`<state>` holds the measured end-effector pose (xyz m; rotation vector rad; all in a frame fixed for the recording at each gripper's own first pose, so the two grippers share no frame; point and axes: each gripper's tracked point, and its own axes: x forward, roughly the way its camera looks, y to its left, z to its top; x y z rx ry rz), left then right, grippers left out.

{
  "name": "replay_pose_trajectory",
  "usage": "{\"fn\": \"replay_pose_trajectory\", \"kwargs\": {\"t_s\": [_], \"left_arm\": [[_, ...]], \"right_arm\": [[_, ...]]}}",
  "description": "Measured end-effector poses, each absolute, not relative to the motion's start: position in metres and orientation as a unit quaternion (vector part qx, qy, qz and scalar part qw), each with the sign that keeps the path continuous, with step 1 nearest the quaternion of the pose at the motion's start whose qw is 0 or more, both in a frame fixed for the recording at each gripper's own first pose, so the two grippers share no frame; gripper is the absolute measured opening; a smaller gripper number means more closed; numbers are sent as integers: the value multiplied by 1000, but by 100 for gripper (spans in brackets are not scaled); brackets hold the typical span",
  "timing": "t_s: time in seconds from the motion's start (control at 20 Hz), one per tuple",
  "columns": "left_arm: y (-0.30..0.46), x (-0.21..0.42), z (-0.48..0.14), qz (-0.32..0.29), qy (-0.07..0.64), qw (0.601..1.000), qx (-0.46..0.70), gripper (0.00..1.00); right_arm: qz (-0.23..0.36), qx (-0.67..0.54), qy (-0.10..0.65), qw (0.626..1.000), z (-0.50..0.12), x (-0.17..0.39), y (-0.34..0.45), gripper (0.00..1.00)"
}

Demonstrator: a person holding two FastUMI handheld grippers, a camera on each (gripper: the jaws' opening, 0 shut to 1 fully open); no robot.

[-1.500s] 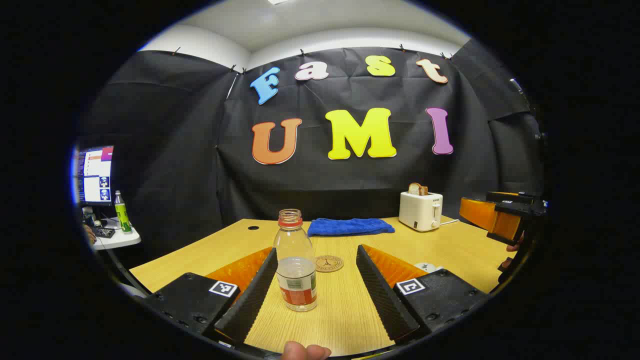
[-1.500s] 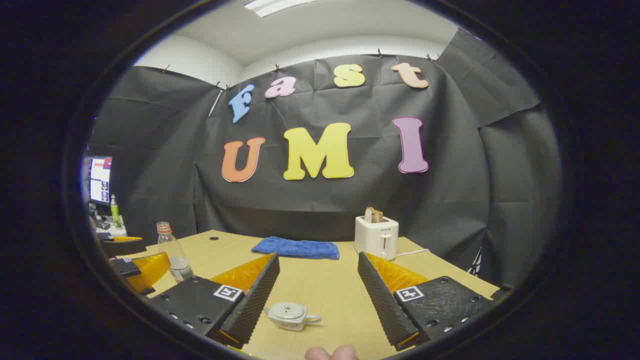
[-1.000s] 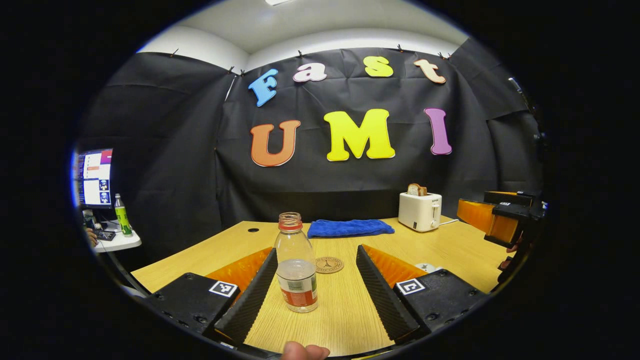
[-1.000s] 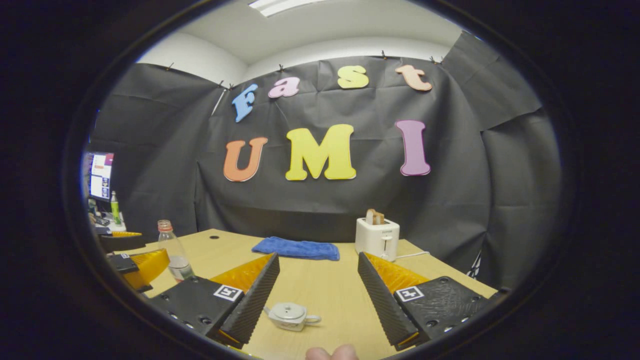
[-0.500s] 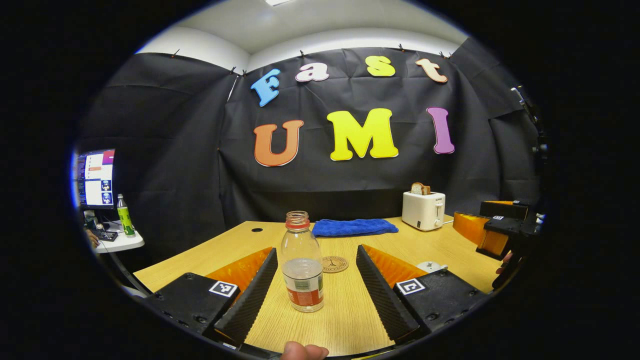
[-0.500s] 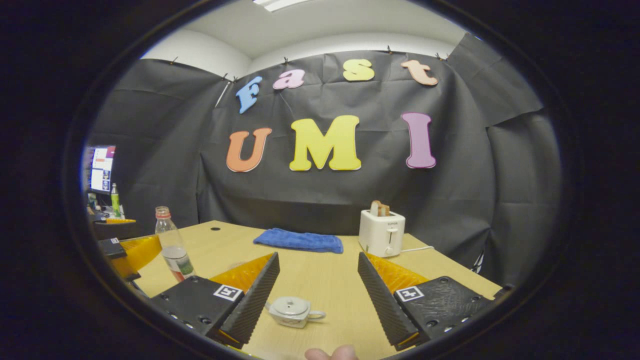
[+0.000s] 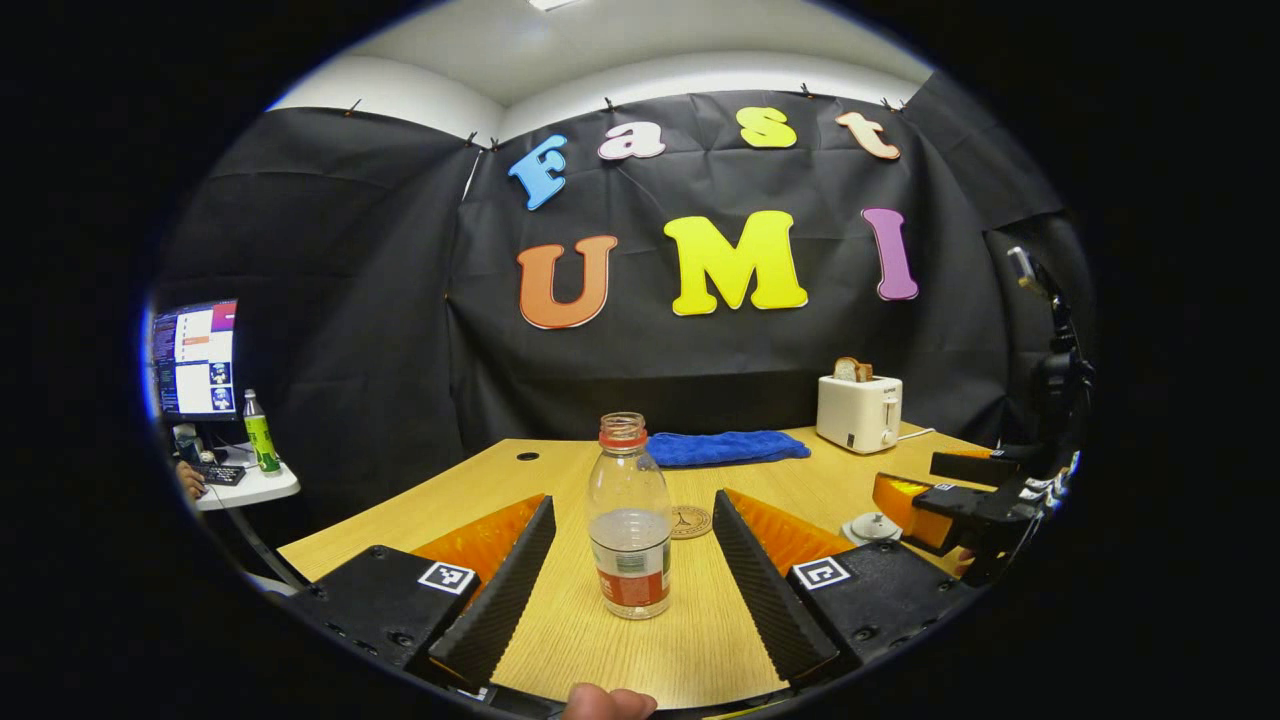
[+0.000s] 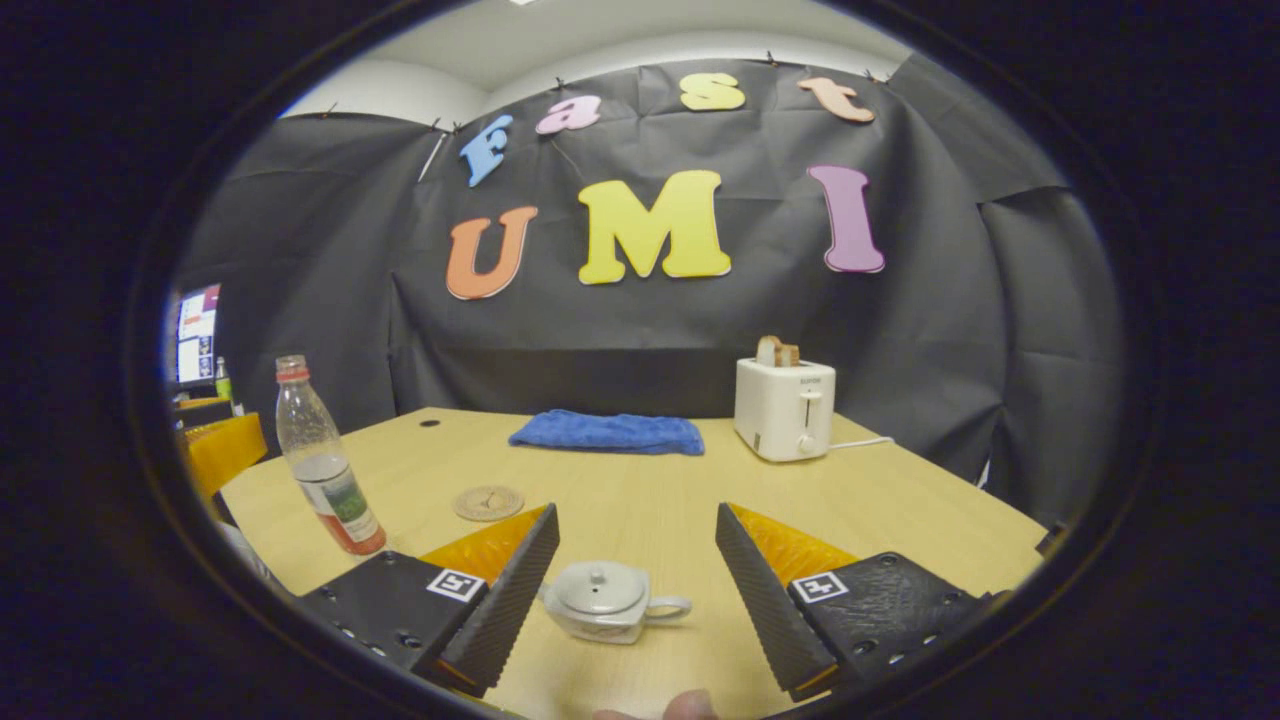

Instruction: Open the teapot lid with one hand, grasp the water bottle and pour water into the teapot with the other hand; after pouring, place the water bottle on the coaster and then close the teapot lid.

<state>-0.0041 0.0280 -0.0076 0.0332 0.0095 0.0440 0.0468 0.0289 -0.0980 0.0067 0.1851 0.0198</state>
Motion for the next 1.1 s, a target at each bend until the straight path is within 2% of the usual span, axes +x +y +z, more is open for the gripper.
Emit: {"fn": "replay_pose_trajectory", "kwargs": {"t_s": [0.25, 0.35, 0.45, 0.5, 0.6, 0.65, 0.85, 0.9, 1.0, 1.1], "left_arm": [[33, -4, -14, 26, 13, 999, 16, 99], [36, -4, -17, 29, 16, 999, 20, 99], [38, -4, -18, 31, 18, 999, 22, 99], [40, -5, -19, 32, 19, 999, 21, 99], [43, -4, -20, 34, 21, 999, 20, 99], [45, -4, -21, 35, 21, 999, 19, 99], [47, -2, -24, 36, 23, 999, 17, 99], [47, -1, -24, 36, 23, 999, 15, 99], [47, 0, -26, 34, 25, 999, 13, 99], [48, 2, -30, 30, 29, 999, 6, 99]], "right_arm": [[14, -16, 110, 994, -116, 57, 35, 97], [19, -20, 118, 993, -123, 60, 39, 94], [23, -23, 123, 992, -126, 66, 43, 84], [25, -23, 125, 992, -127, 68, 45, 73], [26, -29, 132, 990, -133, 73, 47, 58], [28, -31, 134, 990, -133, 74, 47, 55], [24, -42, 134, 990, -135, 75, 49, 19], [25, -38, 134, 990, -136, 69, 50, 20], [25, -43, 136, 989, -137, 72, 48, 5], [28, -52, 134, 989, -136, 76, 50, 6]]}}
